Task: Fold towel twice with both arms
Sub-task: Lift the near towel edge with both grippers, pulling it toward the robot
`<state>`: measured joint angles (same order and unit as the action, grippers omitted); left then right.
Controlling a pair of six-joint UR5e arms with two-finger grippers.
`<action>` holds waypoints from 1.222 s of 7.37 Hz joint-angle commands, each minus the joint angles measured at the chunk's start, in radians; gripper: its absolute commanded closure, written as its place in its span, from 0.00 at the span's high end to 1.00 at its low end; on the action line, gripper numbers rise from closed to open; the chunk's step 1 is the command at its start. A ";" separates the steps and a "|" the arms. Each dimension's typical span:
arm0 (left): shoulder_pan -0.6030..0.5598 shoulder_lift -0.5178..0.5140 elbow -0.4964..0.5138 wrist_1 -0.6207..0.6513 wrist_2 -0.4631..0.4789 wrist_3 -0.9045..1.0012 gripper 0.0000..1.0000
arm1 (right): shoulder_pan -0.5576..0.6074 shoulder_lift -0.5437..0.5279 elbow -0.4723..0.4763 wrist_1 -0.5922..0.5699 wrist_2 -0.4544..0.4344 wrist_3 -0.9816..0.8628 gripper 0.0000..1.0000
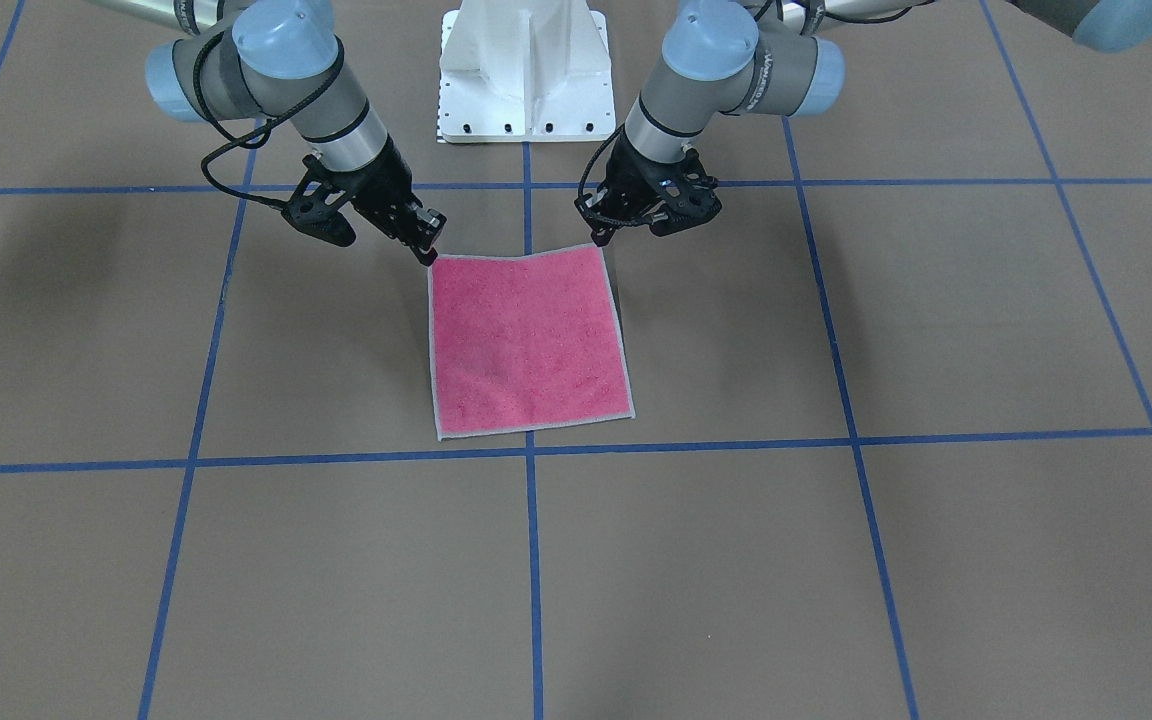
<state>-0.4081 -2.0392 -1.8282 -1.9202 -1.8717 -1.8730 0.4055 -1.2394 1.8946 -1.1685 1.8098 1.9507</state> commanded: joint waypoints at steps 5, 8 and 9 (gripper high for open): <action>0.045 -0.015 -0.006 0.067 -0.004 -0.104 0.00 | -0.039 -0.060 0.069 0.000 0.000 0.011 0.00; 0.010 -0.033 0.004 0.066 -0.003 -0.106 0.00 | -0.034 -0.045 0.048 -0.002 -0.004 0.011 0.00; -0.015 -0.035 0.007 0.066 -0.004 -0.100 0.00 | -0.016 -0.032 0.022 0.000 -0.003 0.011 0.00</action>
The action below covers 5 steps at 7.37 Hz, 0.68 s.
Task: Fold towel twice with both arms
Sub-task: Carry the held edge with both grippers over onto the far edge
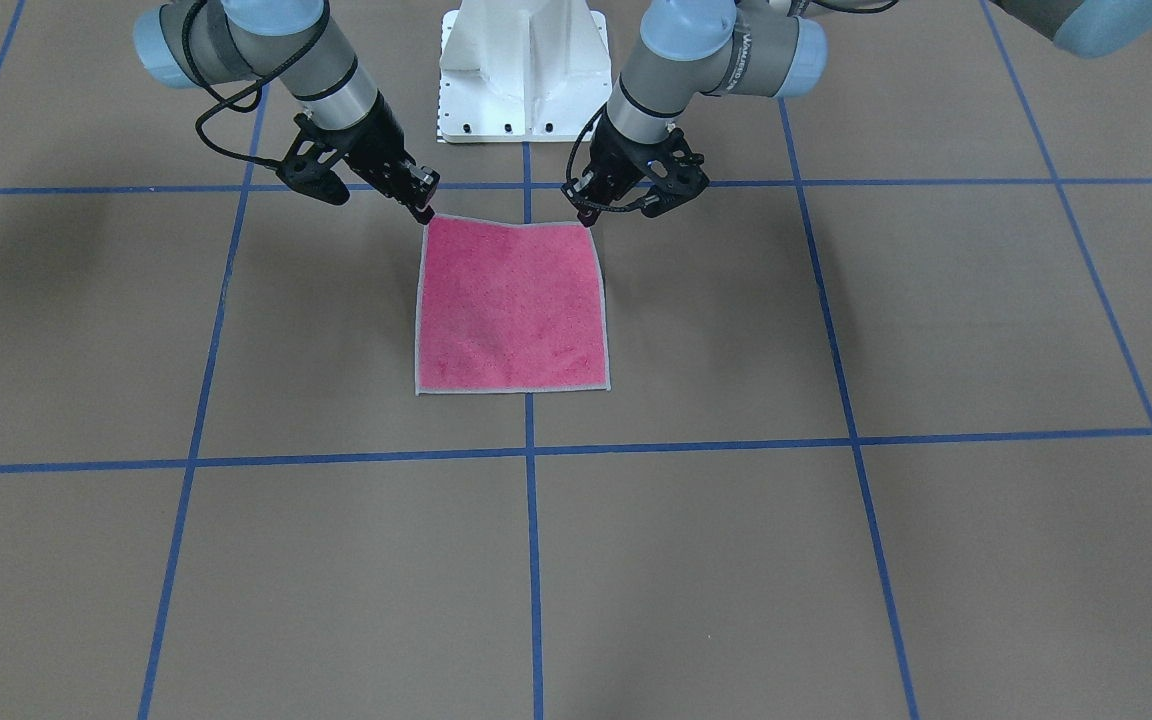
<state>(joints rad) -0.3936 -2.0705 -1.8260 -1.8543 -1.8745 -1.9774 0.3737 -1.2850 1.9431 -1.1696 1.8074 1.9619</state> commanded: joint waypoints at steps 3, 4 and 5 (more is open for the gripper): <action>-0.086 -0.060 0.077 -0.008 -0.003 0.012 0.00 | 0.095 0.074 -0.096 0.002 0.060 0.012 0.00; -0.093 -0.097 0.126 -0.009 -0.003 0.012 0.00 | 0.132 0.107 -0.142 0.004 0.085 0.011 0.00; -0.102 -0.103 0.145 -0.014 -0.003 0.012 0.00 | 0.160 0.143 -0.185 0.004 0.089 0.009 0.00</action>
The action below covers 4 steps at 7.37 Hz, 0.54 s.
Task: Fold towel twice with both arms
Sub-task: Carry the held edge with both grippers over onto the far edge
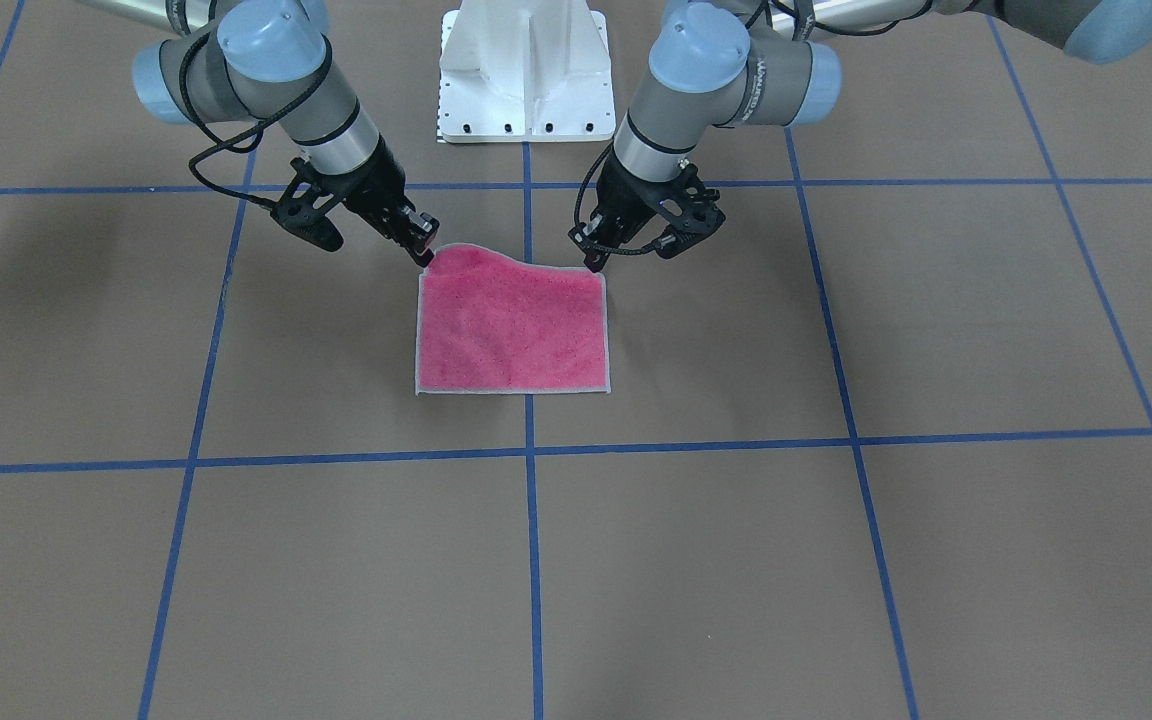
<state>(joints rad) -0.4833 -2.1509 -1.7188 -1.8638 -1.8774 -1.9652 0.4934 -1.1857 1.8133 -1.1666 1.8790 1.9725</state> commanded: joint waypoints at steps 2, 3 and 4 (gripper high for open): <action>-0.034 -0.027 0.059 -0.005 0.000 0.003 0.00 | 0.075 0.079 -0.109 0.002 0.019 -0.006 0.00; -0.047 -0.044 0.088 -0.005 0.000 0.003 0.00 | 0.088 0.101 -0.139 0.002 0.029 -0.004 0.00; -0.055 -0.059 0.109 -0.006 0.000 0.002 0.00 | 0.100 0.113 -0.167 0.004 0.048 0.000 0.00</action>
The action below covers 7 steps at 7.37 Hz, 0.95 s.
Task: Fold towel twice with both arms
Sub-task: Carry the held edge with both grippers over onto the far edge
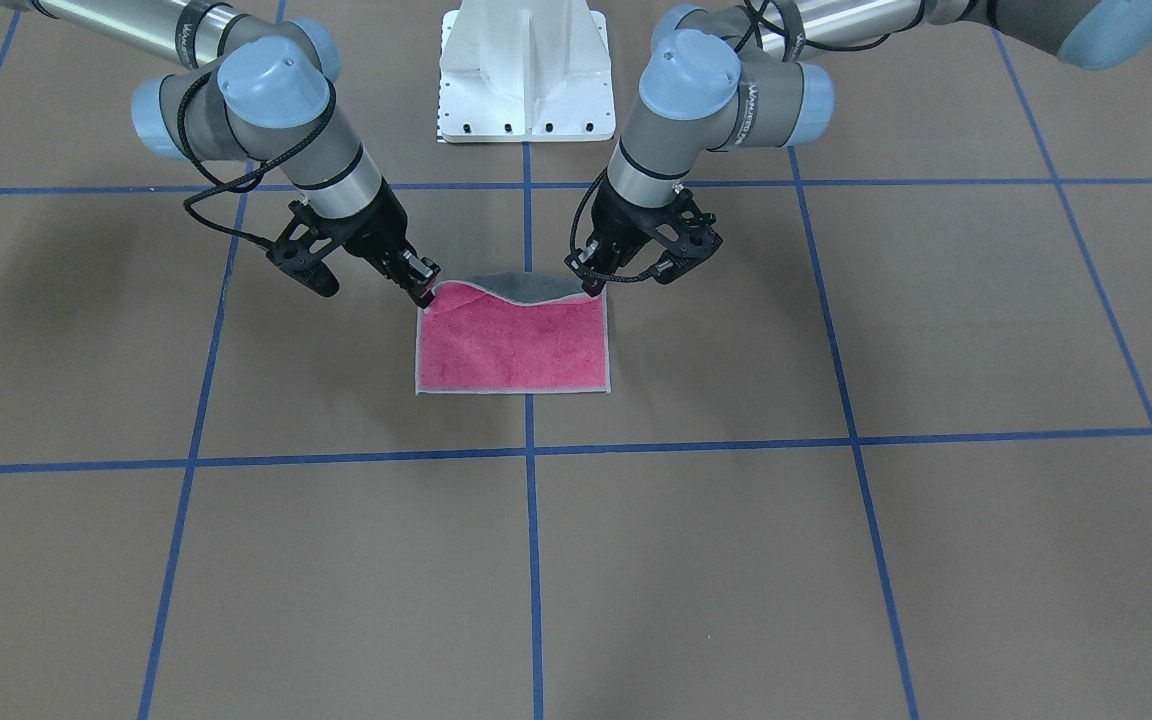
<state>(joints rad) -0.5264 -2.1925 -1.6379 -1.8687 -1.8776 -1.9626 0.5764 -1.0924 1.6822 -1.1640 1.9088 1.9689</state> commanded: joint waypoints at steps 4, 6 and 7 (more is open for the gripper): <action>-0.032 -0.044 0.087 -0.035 0.000 -0.002 0.00 | 0.037 0.039 -0.085 0.007 0.098 0.184 0.00; -0.040 -0.044 0.105 -0.053 0.000 -0.002 0.00 | 0.037 0.040 -0.093 0.007 0.098 0.186 0.00; -0.049 -0.044 0.107 -0.053 0.000 -0.002 0.00 | 0.037 0.042 -0.098 0.007 0.098 0.188 0.00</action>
<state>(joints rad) -0.5664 -2.2359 -1.5361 -1.9184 -1.8776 -1.9649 0.6131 -1.0523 1.5914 -1.1567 2.0062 2.1526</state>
